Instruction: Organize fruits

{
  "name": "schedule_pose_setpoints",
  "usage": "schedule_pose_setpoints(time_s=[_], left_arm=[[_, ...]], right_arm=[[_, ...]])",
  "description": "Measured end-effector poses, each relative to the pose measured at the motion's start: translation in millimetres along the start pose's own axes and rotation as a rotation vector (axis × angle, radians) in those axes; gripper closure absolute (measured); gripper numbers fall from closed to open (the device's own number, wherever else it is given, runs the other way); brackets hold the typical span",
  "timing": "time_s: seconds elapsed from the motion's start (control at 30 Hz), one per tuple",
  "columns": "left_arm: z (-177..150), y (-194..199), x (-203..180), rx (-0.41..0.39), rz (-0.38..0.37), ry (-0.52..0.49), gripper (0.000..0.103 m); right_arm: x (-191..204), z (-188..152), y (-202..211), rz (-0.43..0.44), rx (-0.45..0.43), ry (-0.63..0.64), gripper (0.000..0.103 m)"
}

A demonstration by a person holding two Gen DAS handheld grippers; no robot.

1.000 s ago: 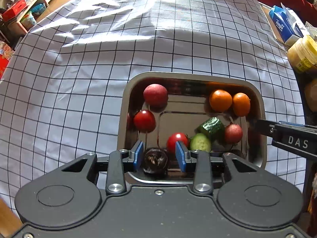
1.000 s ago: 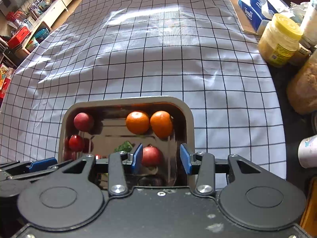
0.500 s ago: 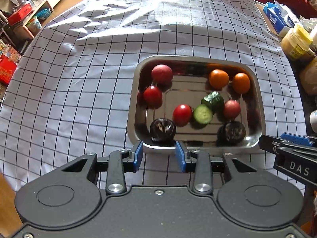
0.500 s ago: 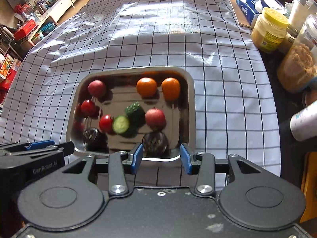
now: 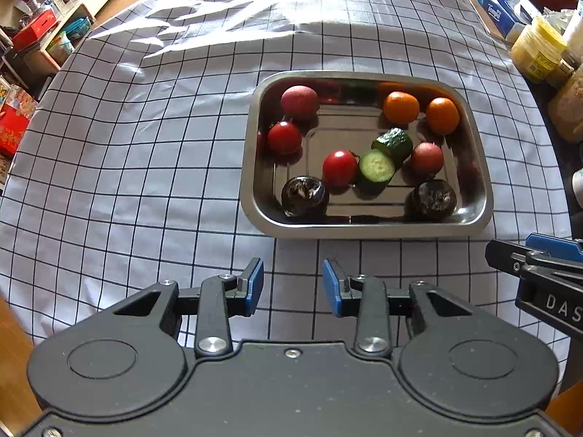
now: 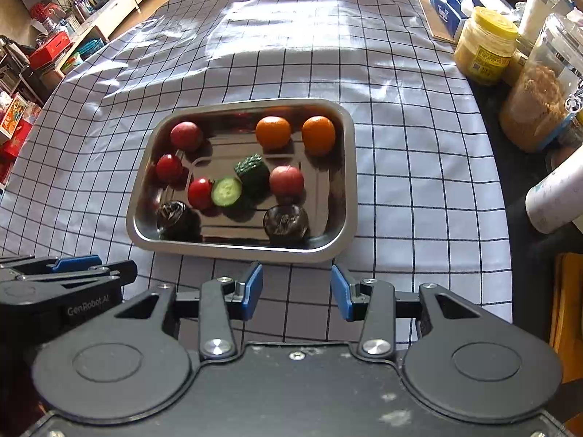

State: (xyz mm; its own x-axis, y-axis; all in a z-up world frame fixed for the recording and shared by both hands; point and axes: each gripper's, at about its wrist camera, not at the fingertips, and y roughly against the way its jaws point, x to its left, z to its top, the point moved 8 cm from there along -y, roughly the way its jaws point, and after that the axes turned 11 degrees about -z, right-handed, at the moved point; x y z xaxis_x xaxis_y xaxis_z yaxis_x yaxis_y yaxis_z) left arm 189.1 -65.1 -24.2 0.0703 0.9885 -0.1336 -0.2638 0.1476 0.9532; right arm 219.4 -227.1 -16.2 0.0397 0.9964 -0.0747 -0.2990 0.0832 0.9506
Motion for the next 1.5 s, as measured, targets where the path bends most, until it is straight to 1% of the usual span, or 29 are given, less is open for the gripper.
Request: schedule_pose_setpoints(time_s=[0.17,0.37,0.5,0.6,0.9,1.07,1.5], left_arm=[[-5.5,-0.8,3.3,-0.002,-0.005,-0.005,0.057],[-8.8,1.4,6.4,-0.025,-0.010,-0.015,0.057],[-9.7,2.8,5.4,-0.047,-0.008,-0.034,0.057],[-10.0,1.8,3.0,-0.048,-0.022,-0.040,0.057],[-9.4,-0.2,-4.7,-0.043,-0.054,-0.062,0.057],[-8.2,1.4,-5.5,-0.052,-0.049,-0.072,0.057],[-8.4,0.5,-0.5,-0.039,-0.061,-0.052,0.057]], right_arm=[[2.9,-12.2,-1.8,-0.003,0.000,0.007,0.059],[3.1,-22.9,-0.8,-0.020,-0.025,-0.009,0.059],[3.5,-26.7,3.6,-0.027,-0.061,-0.023,0.059],[4.3,-28.5,6.2,-0.031,-0.080,-0.032,0.059],[3.8,-32.2,8.8,-0.026,-0.067,-0.066,0.059],[3.2,-32.3,9.2,-0.029,-0.069,-0.075,0.059],[6.7,-29.8,10.7,-0.032,-0.073,-0.083,0.059]])
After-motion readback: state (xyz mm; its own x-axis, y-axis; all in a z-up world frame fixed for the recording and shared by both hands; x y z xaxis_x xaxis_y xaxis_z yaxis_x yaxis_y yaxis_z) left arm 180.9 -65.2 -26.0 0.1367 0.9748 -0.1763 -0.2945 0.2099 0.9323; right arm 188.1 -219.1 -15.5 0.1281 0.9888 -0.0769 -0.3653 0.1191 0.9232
